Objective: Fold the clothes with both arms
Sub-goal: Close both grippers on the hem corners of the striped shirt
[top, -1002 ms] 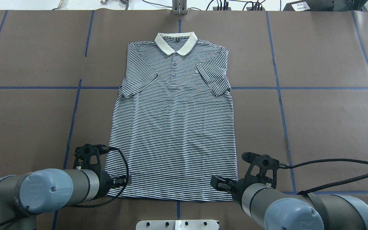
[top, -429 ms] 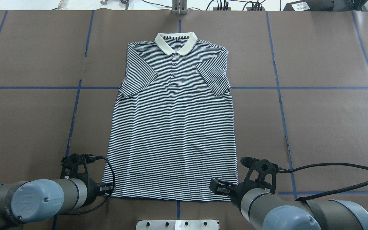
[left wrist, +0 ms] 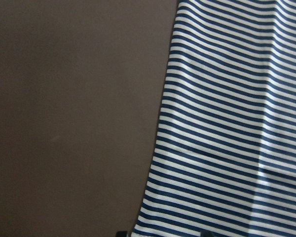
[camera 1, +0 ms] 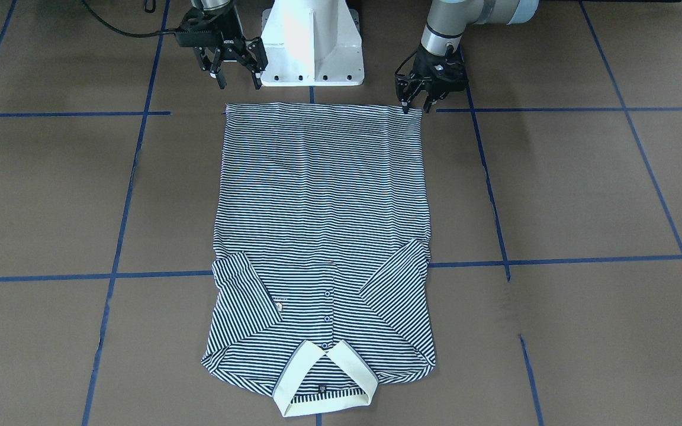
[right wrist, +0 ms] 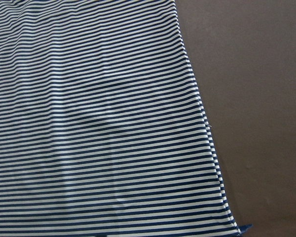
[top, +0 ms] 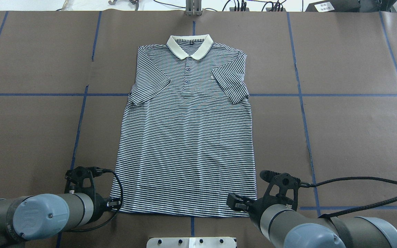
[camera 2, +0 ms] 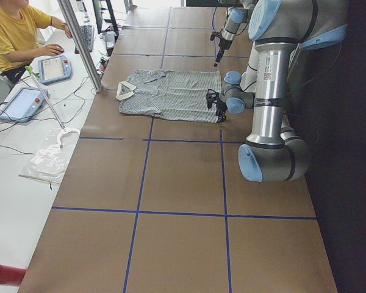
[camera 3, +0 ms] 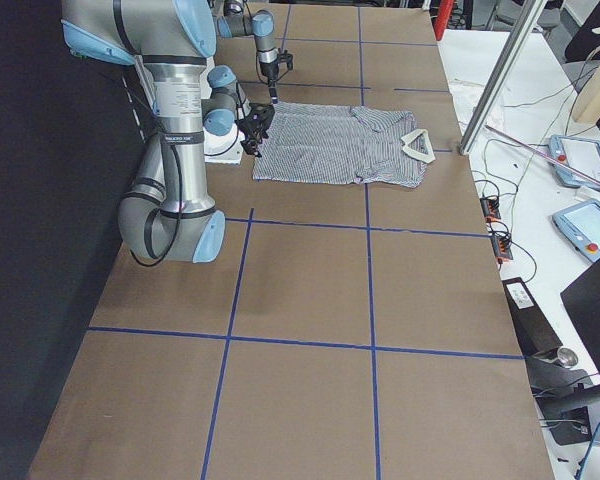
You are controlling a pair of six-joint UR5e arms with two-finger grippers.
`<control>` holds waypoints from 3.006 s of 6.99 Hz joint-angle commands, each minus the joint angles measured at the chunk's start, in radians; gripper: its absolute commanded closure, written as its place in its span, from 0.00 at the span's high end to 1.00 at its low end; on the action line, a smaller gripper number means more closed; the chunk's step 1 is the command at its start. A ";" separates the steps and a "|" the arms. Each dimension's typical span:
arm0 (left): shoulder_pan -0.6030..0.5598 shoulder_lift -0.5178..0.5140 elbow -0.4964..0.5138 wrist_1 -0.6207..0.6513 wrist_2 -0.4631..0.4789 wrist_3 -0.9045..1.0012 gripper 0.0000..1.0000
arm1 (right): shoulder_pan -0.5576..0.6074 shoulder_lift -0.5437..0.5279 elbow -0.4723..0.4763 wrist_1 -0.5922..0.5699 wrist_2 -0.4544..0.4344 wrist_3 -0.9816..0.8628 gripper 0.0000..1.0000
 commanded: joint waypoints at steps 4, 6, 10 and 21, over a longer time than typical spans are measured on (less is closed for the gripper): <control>0.007 -0.001 0.018 0.001 0.000 -0.002 0.58 | -0.007 -0.009 0.000 0.000 -0.014 0.001 0.88; 0.008 -0.003 0.023 0.000 -0.002 0.000 0.57 | -0.009 -0.009 0.000 0.002 -0.014 0.001 0.88; 0.008 -0.004 0.020 0.000 -0.003 -0.002 0.00 | -0.007 -0.009 0.001 0.002 -0.014 0.001 0.88; 0.007 -0.015 -0.017 0.001 -0.011 -0.002 0.00 | -0.073 -0.009 -0.138 0.002 -0.085 0.104 0.62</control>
